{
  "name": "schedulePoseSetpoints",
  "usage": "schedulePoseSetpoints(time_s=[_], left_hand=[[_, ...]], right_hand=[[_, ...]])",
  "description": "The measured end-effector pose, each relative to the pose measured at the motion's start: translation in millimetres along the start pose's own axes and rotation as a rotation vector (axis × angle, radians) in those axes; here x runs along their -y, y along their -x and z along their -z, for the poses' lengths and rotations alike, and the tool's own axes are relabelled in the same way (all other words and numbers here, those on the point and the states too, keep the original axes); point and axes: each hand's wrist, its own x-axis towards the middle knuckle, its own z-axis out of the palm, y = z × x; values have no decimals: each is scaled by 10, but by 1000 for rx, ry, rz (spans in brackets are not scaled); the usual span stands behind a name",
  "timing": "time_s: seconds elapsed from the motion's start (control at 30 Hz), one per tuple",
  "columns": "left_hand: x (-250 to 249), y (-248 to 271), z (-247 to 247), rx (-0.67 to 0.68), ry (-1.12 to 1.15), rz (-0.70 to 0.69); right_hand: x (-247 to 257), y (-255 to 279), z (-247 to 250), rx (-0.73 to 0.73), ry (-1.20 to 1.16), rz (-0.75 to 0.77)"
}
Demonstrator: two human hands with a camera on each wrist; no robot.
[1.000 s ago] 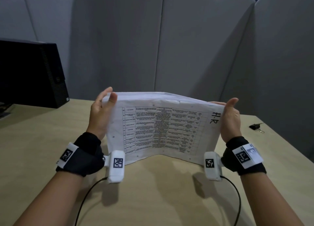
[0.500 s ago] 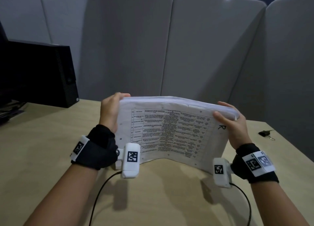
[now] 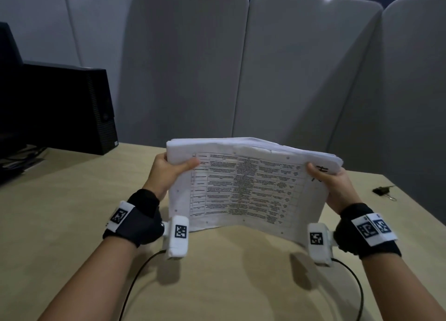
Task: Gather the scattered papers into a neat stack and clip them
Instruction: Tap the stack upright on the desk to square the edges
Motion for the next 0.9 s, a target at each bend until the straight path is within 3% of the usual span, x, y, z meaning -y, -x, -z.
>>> schedulePoseSetpoints(time_s=[0.1, 0.2, 0.27, 0.37, 0.43, 0.63, 0.77, 0.83, 0.9], left_hand=[[87, -21, 19, 32, 15, -15], [201, -22, 49, 101, 8, 17], [222, -36, 53, 131, 41, -1], [179, -28, 26, 168, 93, -32], [120, -9, -30, 197, 81, -44], [-268, 17, -375, 244, -57, -171], [-129, -34, -244, 205, -126, -131], [-24, -56, -135, 130, -131, -87], [-50, -96, -96, 31, -34, -129]], right_hand=[[24, 21, 40, -35, -2, 9], [263, -3, 115, -32, 271, 104], [534, -83, 111, 43, 643, 116], [825, -196, -109, 219, 1490, 5], [863, -240, -375, 297, 1721, -9], [831, -283, -955, 492, 1392, 152], [931, -276, -881, 426, 1260, 288], [980, -273, -729, 356, 1123, 289], [1004, -280, -582, 307, 951, 288]])
